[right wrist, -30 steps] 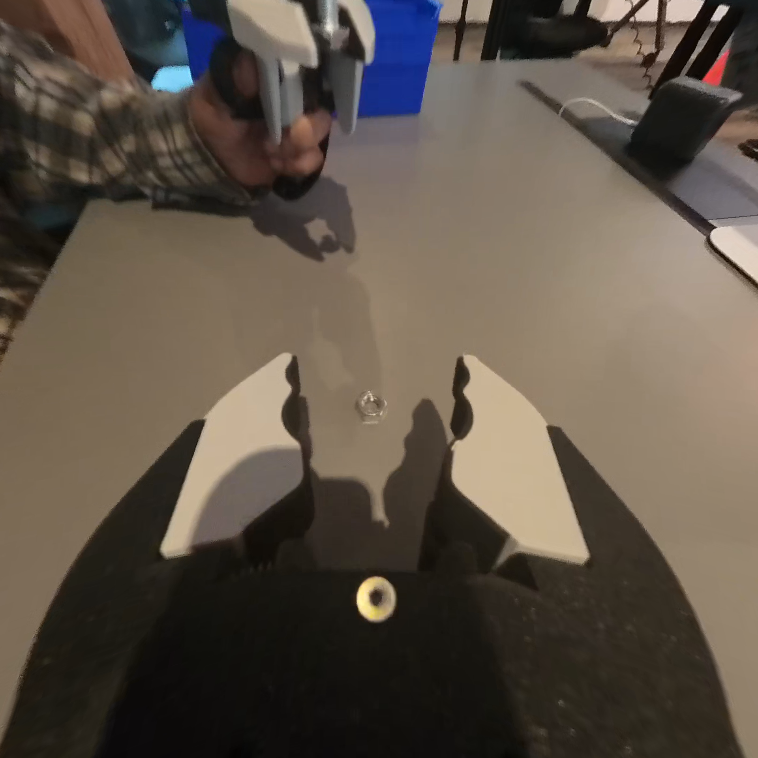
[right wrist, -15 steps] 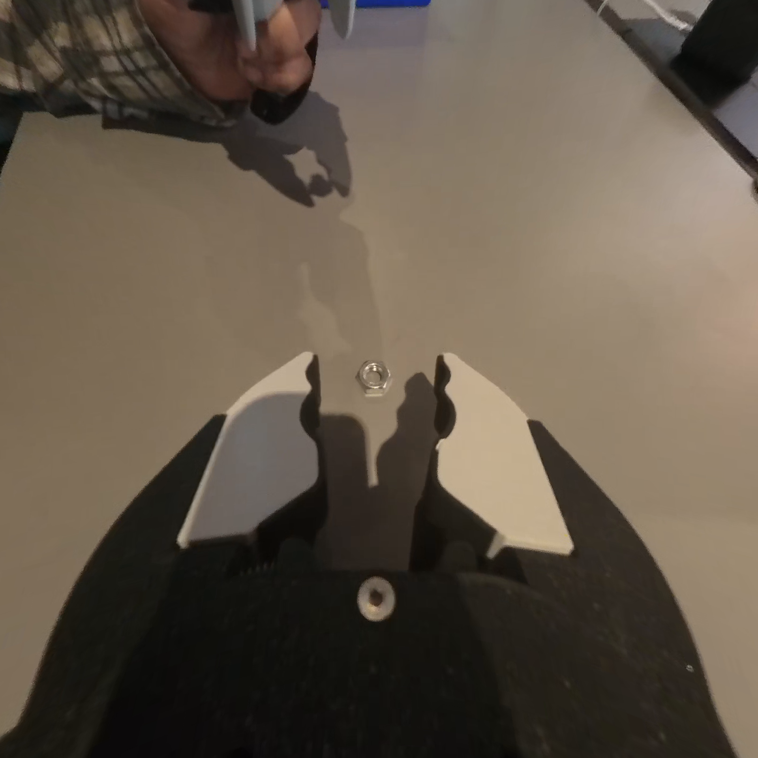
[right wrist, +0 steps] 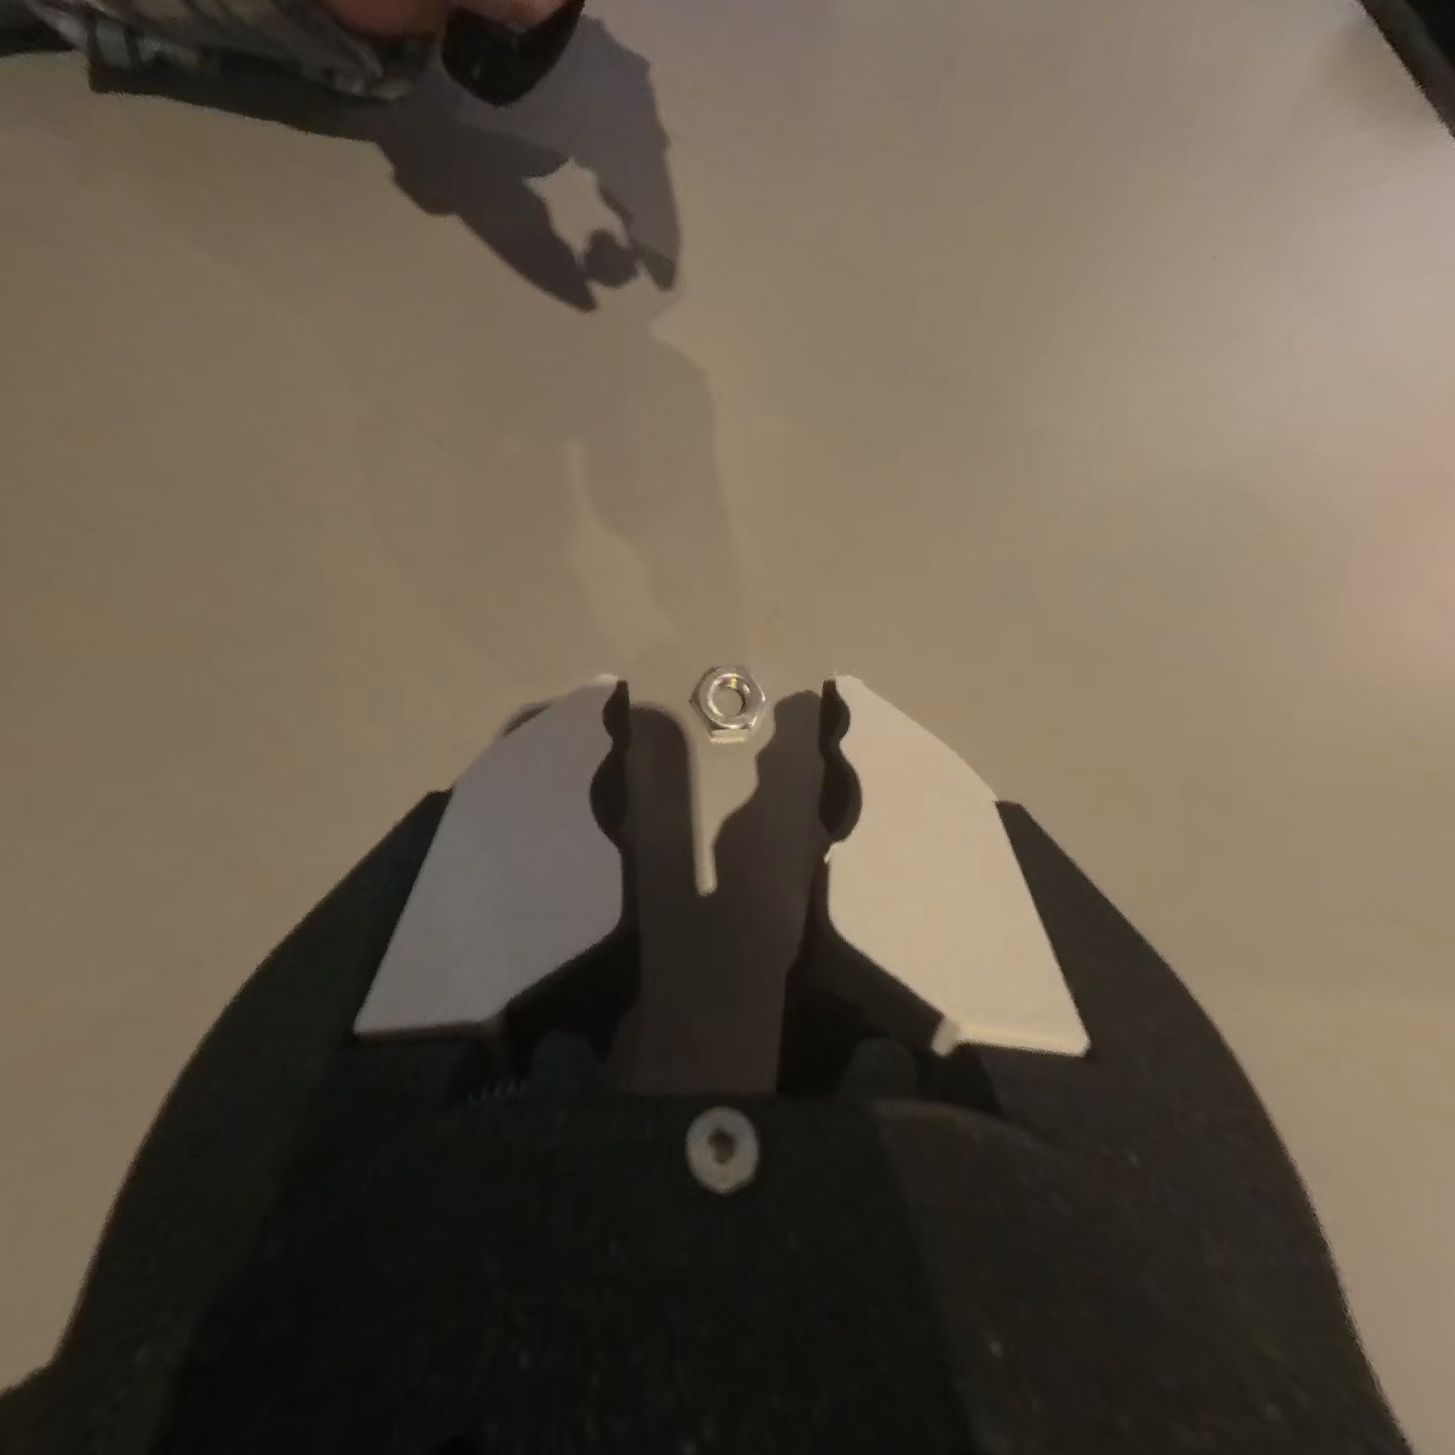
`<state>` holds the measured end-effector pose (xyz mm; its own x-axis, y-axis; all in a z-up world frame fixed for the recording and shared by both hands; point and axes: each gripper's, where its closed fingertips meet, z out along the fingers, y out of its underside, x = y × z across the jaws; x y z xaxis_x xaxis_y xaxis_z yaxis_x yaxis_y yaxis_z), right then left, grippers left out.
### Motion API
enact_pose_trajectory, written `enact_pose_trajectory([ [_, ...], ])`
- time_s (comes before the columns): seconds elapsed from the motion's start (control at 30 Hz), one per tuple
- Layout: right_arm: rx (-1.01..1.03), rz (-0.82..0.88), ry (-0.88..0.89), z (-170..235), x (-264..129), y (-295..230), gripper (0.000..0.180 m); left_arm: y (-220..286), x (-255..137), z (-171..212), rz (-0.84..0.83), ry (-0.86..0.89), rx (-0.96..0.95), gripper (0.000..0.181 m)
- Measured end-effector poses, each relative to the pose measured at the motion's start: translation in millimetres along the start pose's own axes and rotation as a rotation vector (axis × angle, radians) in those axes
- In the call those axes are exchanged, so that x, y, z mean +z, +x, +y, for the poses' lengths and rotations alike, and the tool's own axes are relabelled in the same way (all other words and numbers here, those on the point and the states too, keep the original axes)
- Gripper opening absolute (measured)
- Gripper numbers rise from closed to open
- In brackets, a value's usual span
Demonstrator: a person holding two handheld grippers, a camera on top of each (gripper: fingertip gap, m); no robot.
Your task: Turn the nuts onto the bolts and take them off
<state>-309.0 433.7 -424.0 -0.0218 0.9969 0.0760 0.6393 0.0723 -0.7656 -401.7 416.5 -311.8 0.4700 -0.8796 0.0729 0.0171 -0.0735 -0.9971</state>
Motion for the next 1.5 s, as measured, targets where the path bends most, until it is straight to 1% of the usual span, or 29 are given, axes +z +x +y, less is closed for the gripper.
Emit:
enact_pose_trajectory([
  [0.9,0.014,0.0,-0.003,-1.8,3.1,0.3,0.046,2.4,2.4,2.6,0.011,-0.01,-0.001,0.019],
  [1.1,0.017,-0.007,-0.013,-1.6,5.0,-1.1,0.038,2.4,3.0,3.9,0.011,-0.014,-0.003,0.019],
  [1.2,0.014,-0.004,-0.01,-2.4,5.1,-1.7,0.031,2.6,3.0,3.8,0.012,-0.014,-0.003,0.019],
  [1.5,0.009,0.006,-0.036,-1.0,9.2,-3.6,0.028,2.6,2.9,4.1,0.014,-0.014,-0.005,0.019],
])
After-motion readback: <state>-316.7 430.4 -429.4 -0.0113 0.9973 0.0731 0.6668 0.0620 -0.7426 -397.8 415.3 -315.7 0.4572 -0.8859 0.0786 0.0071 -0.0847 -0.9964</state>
